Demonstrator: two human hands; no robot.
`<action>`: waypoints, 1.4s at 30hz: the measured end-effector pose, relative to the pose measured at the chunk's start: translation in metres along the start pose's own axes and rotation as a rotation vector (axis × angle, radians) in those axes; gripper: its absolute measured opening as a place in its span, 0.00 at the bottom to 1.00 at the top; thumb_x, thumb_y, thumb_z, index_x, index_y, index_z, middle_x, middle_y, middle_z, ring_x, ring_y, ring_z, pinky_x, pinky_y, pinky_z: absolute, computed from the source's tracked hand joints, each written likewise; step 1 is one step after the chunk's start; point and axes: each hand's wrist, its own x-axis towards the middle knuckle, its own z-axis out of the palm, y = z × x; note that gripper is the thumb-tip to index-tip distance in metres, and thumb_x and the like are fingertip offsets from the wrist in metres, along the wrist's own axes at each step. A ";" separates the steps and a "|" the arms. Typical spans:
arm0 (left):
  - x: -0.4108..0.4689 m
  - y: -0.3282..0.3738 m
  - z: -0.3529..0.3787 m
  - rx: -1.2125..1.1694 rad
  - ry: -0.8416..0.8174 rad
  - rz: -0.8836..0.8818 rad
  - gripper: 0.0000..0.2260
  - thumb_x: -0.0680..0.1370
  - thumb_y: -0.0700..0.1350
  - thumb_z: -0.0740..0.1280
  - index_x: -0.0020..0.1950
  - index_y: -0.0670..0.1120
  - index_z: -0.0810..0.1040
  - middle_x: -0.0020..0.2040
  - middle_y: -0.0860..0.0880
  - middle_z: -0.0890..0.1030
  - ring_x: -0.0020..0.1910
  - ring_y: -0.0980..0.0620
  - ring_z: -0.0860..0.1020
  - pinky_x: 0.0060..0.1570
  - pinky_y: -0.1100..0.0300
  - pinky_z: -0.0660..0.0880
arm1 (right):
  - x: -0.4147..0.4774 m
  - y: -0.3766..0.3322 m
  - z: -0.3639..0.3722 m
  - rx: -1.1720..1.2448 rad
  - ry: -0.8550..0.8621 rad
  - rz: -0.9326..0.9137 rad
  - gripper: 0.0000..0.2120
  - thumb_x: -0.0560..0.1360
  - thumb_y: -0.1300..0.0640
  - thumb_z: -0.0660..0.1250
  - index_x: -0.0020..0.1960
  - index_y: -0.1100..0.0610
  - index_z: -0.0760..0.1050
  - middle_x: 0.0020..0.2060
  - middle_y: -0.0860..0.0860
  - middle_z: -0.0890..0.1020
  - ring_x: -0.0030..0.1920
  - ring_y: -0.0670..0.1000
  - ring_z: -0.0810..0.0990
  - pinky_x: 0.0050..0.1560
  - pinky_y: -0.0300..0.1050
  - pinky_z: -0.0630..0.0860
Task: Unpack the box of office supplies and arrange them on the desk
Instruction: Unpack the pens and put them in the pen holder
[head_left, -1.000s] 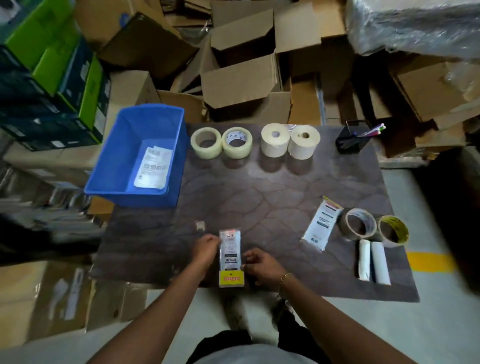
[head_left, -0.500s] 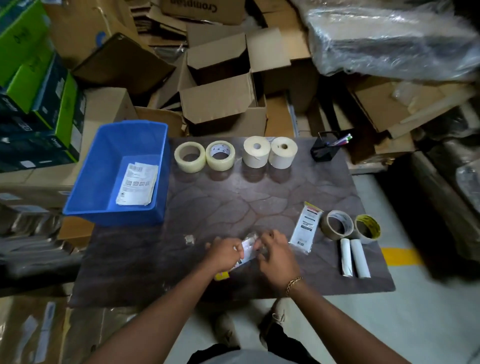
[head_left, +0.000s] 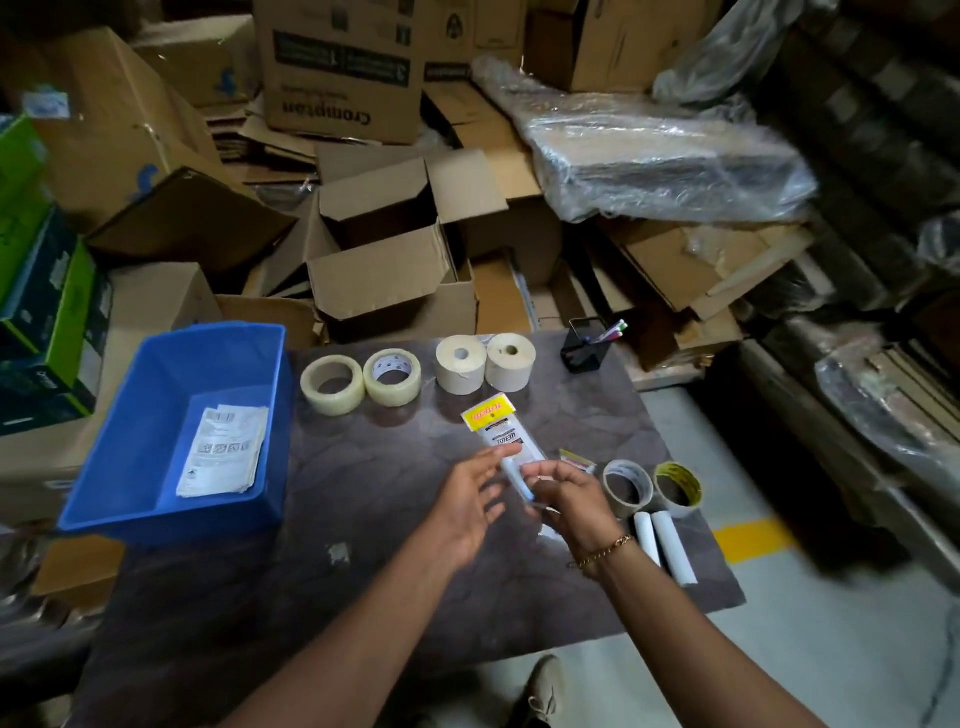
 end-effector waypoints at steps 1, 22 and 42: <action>0.002 0.000 0.001 -0.011 -0.027 -0.002 0.14 0.77 0.43 0.61 0.60 0.49 0.81 0.54 0.49 0.82 0.51 0.51 0.78 0.50 0.55 0.70 | -0.003 -0.002 0.002 -0.010 -0.030 0.002 0.09 0.76 0.71 0.62 0.49 0.61 0.78 0.37 0.53 0.80 0.33 0.47 0.78 0.34 0.37 0.78; 0.008 0.069 0.033 0.223 0.001 0.363 0.20 0.75 0.26 0.58 0.55 0.44 0.82 0.64 0.44 0.79 0.61 0.44 0.78 0.59 0.44 0.78 | -0.015 -0.020 0.007 -0.054 -0.106 -0.033 0.13 0.77 0.66 0.57 0.54 0.58 0.78 0.42 0.53 0.85 0.36 0.49 0.81 0.37 0.41 0.71; 0.024 0.074 0.060 0.172 0.038 0.416 0.21 0.72 0.26 0.61 0.46 0.48 0.86 0.59 0.47 0.83 0.57 0.43 0.81 0.56 0.47 0.80 | -0.004 -0.020 -0.003 -0.188 -0.204 -0.068 0.08 0.76 0.51 0.68 0.48 0.56 0.75 0.35 0.51 0.80 0.27 0.47 0.72 0.25 0.39 0.60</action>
